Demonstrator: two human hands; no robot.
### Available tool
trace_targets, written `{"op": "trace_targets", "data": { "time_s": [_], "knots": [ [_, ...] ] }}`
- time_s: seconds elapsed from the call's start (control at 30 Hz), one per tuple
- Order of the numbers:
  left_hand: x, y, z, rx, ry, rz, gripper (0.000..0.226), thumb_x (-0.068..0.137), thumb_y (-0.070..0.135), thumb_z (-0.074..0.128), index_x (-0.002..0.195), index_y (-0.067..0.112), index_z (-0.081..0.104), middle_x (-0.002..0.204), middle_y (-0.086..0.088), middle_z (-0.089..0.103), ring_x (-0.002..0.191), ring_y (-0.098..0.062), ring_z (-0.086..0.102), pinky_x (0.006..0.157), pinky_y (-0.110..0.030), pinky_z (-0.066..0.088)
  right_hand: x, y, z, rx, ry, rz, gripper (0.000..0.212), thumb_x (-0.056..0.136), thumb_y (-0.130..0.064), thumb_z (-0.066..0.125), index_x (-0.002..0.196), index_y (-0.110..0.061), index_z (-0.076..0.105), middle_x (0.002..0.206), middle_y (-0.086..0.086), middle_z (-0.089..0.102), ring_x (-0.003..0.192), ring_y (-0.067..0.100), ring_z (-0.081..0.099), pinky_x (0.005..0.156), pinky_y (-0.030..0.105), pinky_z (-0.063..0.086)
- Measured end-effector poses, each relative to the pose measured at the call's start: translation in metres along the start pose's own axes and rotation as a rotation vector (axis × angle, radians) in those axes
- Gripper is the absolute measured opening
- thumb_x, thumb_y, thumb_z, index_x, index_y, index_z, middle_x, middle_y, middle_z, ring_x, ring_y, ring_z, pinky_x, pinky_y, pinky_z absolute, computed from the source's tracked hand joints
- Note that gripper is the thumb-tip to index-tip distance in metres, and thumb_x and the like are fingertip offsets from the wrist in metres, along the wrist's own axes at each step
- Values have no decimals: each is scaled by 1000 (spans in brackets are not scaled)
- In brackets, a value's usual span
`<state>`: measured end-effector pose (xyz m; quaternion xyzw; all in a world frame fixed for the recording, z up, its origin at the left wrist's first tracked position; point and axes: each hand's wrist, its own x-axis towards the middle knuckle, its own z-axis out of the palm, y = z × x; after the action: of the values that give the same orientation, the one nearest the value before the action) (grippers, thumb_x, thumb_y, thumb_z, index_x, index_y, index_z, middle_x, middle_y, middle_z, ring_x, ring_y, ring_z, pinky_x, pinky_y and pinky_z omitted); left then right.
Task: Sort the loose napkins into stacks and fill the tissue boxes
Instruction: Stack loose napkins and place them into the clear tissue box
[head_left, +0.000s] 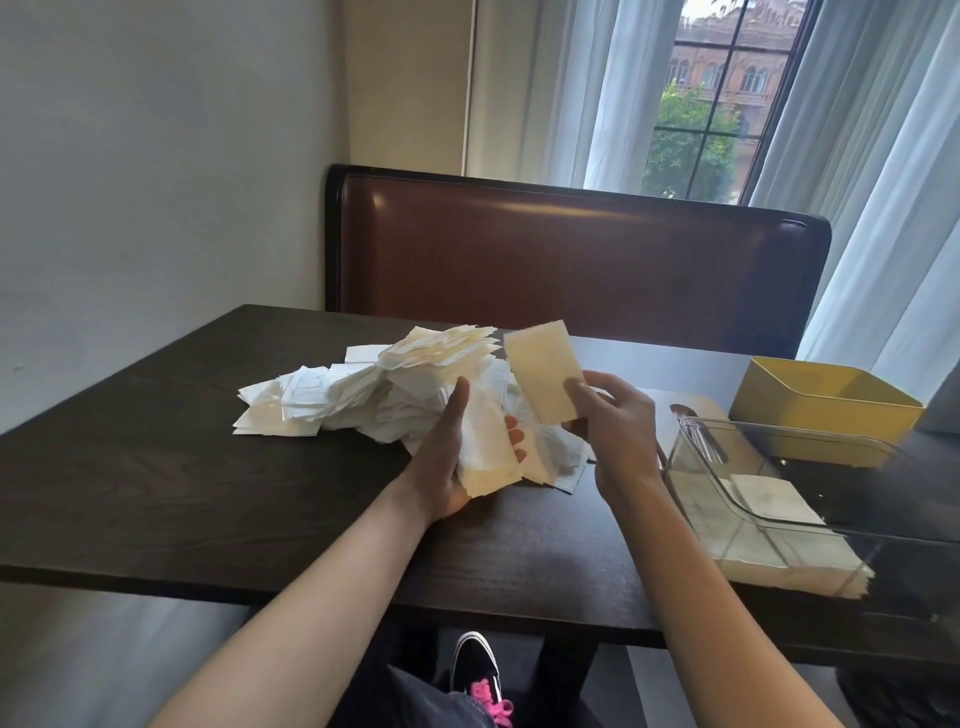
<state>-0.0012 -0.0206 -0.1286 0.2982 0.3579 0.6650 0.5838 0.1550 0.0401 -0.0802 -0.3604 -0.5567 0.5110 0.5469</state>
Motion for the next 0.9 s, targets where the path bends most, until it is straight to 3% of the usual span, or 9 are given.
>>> {"op": "trace_targets", "data": {
  "time_s": [0.1, 0.17, 0.23, 0.33, 0.47, 0.53, 0.67, 0.8, 0.9],
  "knots": [
    [-3, 0, 6, 13, -82, 60, 77, 95, 69, 16, 139, 19, 52, 125, -10, 70, 116, -24, 67, 87, -36, 58, -12, 3, 10, 55, -86, 122, 13, 95, -8, 62, 104, -3, 69, 90, 13, 72, 67, 22, 69, 55, 26, 58],
    [-5, 0, 8, 6, -135, 91, 84, 92, 70, 8, 132, 20, 63, 132, -13, 66, 121, -28, 64, 92, -41, 56, -21, 14, 20, -42, -163, 206, 16, 95, -7, 61, 104, 2, 70, 91, 11, 72, 64, 20, 67, 58, 29, 60],
    [-4, -2, 7, 17, -131, 76, 79, 94, 68, 18, 118, 16, 73, 119, -14, 69, 107, -28, 69, 84, -45, 55, -28, 25, 26, -126, -206, 224, 14, 93, -3, 60, 91, 5, 71, 93, 8, 71, 59, 18, 65, 57, 30, 58],
    [0, -3, 1, 64, -74, 26, 46, 106, 39, 40, 124, 3, 61, 109, -15, 67, 96, -27, 70, 72, -39, 56, -27, 31, 24, -223, -221, 196, 21, 94, -9, 61, 80, 4, 70, 75, 9, 68, 54, 18, 62, 54, 33, 54],
    [2, -3, 1, 33, 7, -26, 44, 109, 32, 32, 135, 4, 56, 124, -15, 70, 113, -28, 68, 93, -43, 53, -4, 36, 13, -382, -73, 65, 26, 90, -22, 66, 69, -8, 73, 68, -2, 69, 68, 17, 64, 70, 43, 57],
    [3, -2, 0, 8, 41, -21, 42, 109, 31, 35, 129, 4, 60, 117, -15, 72, 108, -27, 71, 91, -44, 54, 11, 36, 6, -486, 5, -26, 10, 88, -18, 67, 88, -14, 77, 87, -3, 74, 84, 15, 66, 84, 38, 55],
    [5, -2, -4, 27, 78, -49, 36, 106, 29, 42, 119, 6, 65, 97, -14, 73, 90, -28, 71, 86, -44, 56, 38, 42, 2, -676, -158, -49, 45, 89, -19, 69, 133, -14, 59, 131, 2, 63, 118, 20, 58, 100, 29, 42],
    [3, 0, -3, 12, 90, -60, 39, 102, 33, 48, 129, 8, 61, 93, -11, 73, 87, -27, 71, 79, -41, 57, 46, 53, 9, -771, -279, -20, 52, 84, -20, 74, 134, -17, 58, 125, 3, 64, 113, 20, 58, 97, 31, 45],
    [3, 0, -4, 20, 76, -24, 44, 100, 35, 53, 136, 11, 58, 95, -8, 73, 89, -25, 71, 80, -41, 57, 44, 52, 4, -709, -189, -76, 29, 81, -18, 73, 110, -13, 73, 98, -1, 71, 89, 18, 64, 73, 24, 50]
  ]
}}
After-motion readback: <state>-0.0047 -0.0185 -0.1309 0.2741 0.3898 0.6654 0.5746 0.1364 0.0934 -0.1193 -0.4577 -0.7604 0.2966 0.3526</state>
